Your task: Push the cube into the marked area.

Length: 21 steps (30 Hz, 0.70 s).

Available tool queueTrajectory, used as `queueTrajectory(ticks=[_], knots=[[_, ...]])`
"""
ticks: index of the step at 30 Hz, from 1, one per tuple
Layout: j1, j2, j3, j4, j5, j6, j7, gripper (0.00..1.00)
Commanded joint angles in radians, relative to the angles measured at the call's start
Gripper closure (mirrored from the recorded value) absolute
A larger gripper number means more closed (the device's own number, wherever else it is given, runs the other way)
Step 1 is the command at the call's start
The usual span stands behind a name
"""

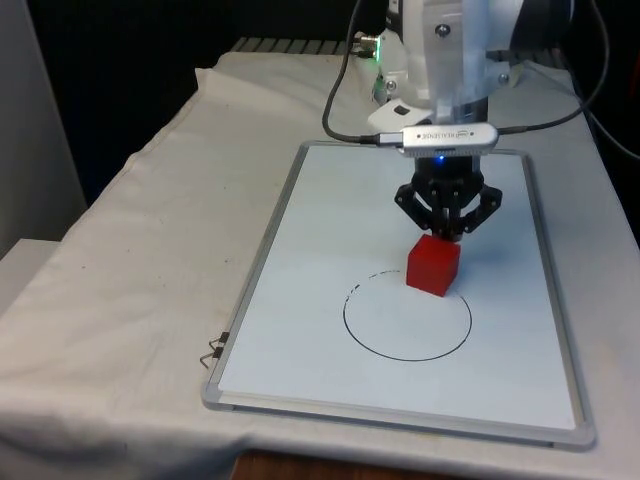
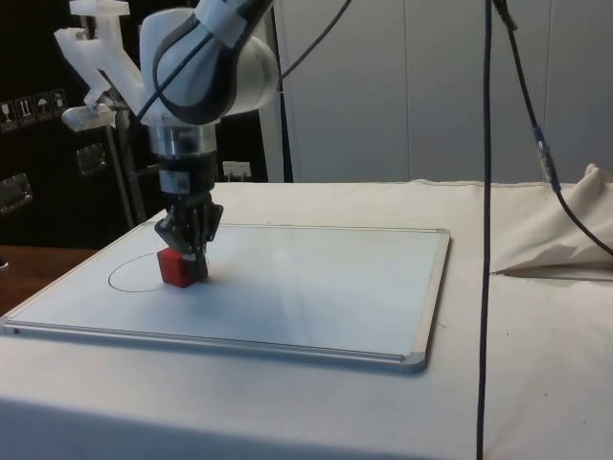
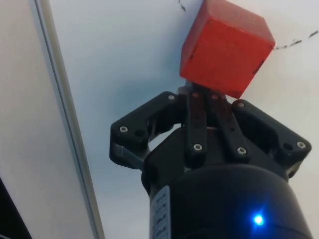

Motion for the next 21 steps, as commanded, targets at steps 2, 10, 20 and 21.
queueTrajectory(ticks=[2,10,20,21], knots=[[-0.003,0.02,0.001,0.035,0.003,-0.016,0.007,1.0],[-0.006,0.06,-0.002,0.105,0.002,-0.035,0.016,1.0],[-0.005,0.131,-0.013,0.23,0.0,-0.072,0.029,1.0],[-0.005,0.137,-0.014,0.24,0.0,-0.074,0.029,1.0]])
